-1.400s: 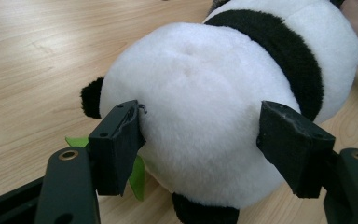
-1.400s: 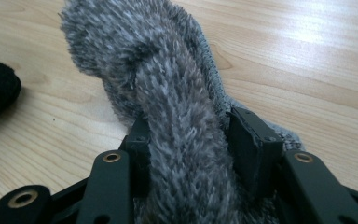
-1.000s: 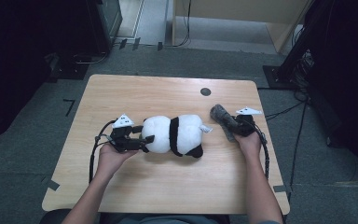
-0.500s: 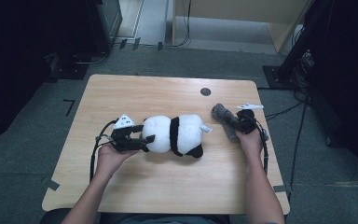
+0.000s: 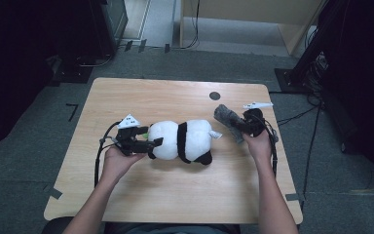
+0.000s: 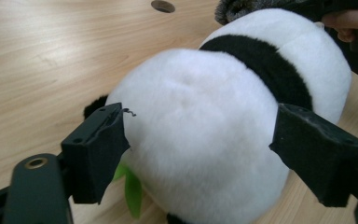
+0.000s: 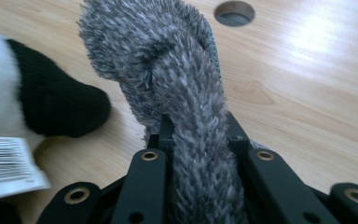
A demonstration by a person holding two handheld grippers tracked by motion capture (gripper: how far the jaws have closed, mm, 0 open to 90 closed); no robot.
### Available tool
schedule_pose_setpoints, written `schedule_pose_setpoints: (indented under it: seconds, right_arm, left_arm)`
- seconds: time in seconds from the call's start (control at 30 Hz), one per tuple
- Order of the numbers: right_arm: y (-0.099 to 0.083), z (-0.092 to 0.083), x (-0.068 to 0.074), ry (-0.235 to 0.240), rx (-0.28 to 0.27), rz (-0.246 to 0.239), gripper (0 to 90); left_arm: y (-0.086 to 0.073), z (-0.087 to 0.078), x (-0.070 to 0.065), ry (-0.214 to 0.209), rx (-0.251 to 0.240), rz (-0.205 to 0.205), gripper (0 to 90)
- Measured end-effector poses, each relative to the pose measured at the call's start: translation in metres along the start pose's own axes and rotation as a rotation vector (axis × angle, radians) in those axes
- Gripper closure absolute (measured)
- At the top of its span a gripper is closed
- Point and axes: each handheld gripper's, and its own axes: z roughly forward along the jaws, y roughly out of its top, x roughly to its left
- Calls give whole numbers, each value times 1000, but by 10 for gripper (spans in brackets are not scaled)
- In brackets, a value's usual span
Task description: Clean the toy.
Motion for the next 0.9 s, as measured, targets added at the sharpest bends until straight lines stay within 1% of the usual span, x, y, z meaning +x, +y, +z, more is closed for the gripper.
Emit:
schedule_pose_setpoints:
  seconds: [0.07,0.13,0.2,0.23,0.3,0.33,0.4,0.47,0.5,0.53,0.57,0.7,0.8,0.9]
  right_arm:
    - [4,-4,7,8,-8,-17,763]
    - [9,-8,11,25,-22,-26,763]
    - [15,-14,17,45,-37,-30,763]
    - [19,-16,20,49,-47,-42,763]
    - [25,-20,28,59,-51,-58,761]
    - [29,-22,31,68,-56,-66,759]
    - [36,-24,39,81,-61,-94,758]
    - [42,-26,47,91,-56,-116,757]
    - [45,-26,51,99,-54,-133,756]
    - [48,-26,55,102,-52,-147,755]
    - [50,-26,59,109,-53,-161,753]
    - [59,-23,71,137,-46,-187,752]
    - [70,-19,80,153,-28,-206,752]
    - [80,-15,88,179,-15,-226,751]
  left_arm:
    - [1,7,0,16,28,-6,154]
    - [-2,13,1,35,64,5,137]
    - [-7,15,4,29,50,-16,108]
    - [-9,17,5,31,49,-26,92]
    - [-11,20,7,33,61,-26,49]
    - [-13,21,7,34,62,-32,14]
    - [-16,21,8,24,46,-41,10]
    - [-18,21,9,10,61,-56,11]
    - [-18,20,10,-1,66,-60,16]
    - [-19,18,10,-18,67,-60,68]
    - [-19,17,9,-9,68,-53,119]
    - [-20,16,5,-1,68,-41,167]
    - [-21,15,4,6,63,-39,208]
    - [-21,15,3,12,61,-37,210]
